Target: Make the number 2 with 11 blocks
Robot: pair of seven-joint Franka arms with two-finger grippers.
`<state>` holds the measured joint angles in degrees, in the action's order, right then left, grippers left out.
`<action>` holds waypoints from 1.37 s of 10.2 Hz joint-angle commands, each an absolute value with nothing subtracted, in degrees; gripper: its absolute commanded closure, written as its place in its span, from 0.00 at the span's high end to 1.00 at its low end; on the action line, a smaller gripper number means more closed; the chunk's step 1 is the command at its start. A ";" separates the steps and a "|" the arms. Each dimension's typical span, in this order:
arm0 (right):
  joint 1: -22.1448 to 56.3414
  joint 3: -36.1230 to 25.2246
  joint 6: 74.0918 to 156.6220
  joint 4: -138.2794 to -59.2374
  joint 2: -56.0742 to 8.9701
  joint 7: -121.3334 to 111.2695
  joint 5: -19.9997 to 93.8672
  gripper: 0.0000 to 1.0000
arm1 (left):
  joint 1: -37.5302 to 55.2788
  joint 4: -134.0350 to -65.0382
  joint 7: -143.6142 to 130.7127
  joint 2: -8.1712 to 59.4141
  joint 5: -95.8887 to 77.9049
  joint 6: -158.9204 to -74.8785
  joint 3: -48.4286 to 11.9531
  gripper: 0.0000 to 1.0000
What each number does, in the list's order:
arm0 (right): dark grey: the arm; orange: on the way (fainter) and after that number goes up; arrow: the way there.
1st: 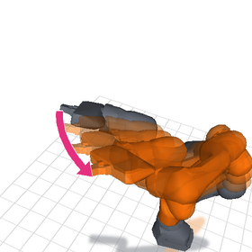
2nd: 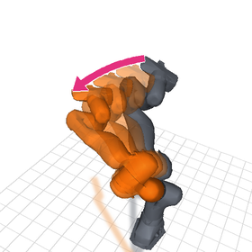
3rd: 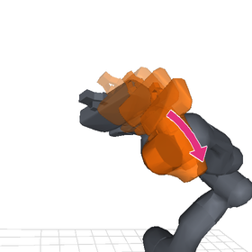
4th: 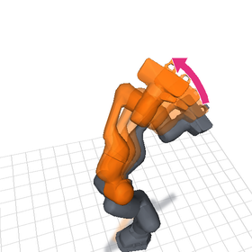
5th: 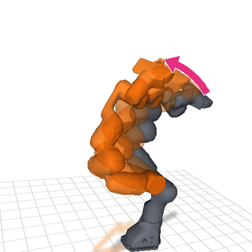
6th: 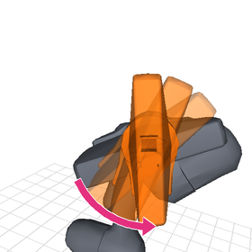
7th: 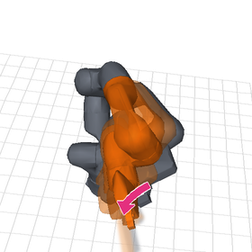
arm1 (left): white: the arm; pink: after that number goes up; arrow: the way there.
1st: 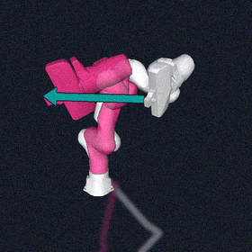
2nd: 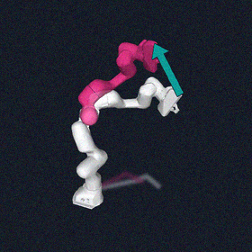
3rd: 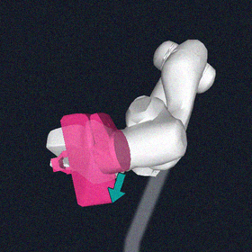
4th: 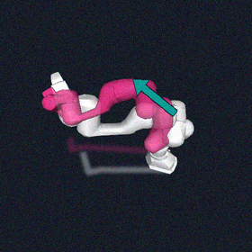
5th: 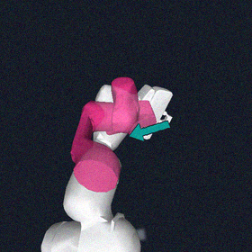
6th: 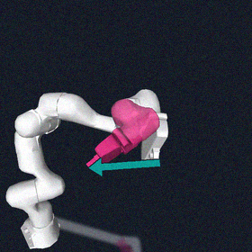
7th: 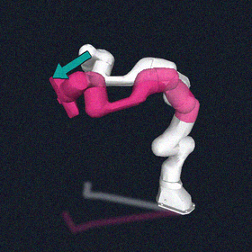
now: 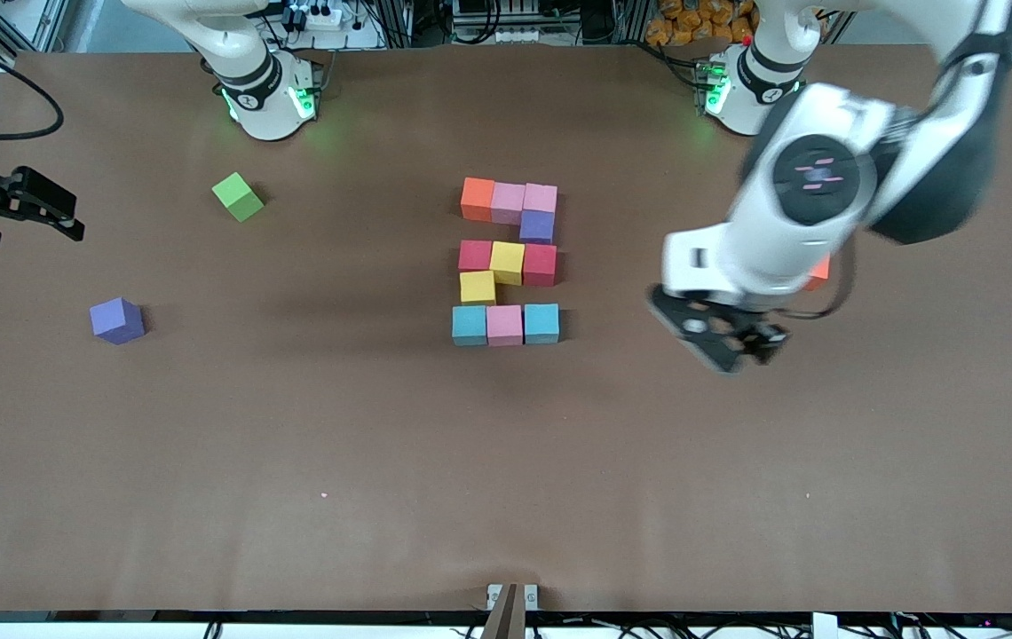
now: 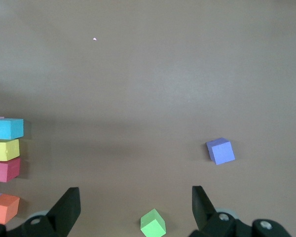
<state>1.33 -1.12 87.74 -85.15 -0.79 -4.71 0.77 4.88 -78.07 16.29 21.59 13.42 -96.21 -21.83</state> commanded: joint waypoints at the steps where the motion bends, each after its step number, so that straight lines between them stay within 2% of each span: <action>1: 0.88 -1.05 86.31 -82.18 -1.67 -3.95 0.09 1.00 | 1.69 -79.54 9.09 17.07 12.30 -93.09 -21.36 1.00; 4: 0.88 -1.14 86.31 -81.92 -1.41 -4.04 -0.09 1.00 | -5.43 -79.72 1.41 11.97 11.78 -91.86 -21.79 1.00; 7: 0.36 -2.28 85.17 -81.30 -1.05 -4.39 0.17 1.00 | -8.43 -81.46 1.14 7.22 11.08 -89.47 -21.36 1.00; 9: -0.17 -2.63 83.33 -79.37 -1.05 -4.31 -0.09 1.00 | -2.15 -87.86 1.93 0.99 3.48 -90.78 -10.26 1.00; 10: -1.22 -3.33 82.80 -79.28 -1.05 -4.48 0.43 1.00 | -1.07 -89.98 2.46 -1.30 0.21 -91.92 -7.32 1.00; 12: -2.11 -3.25 82.01 -79.28 -1.14 -4.48 1.05 1.00 | 0.34 -95.15 2.81 -5.77 0.00 -93.24 -6.34 1.00; 14: -1.58 -2.73 81.91 -79.36 -1.14 -4.22 0.18 1.00 | 0.35 -96.07 2.81 -6.86 0.09 -93.95 -5.36 1.00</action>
<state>-1.35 -3.60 82.94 -80.45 -0.72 -4.74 0.75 -0.50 -92.81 2.55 -4.25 1.14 -91.97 -6.85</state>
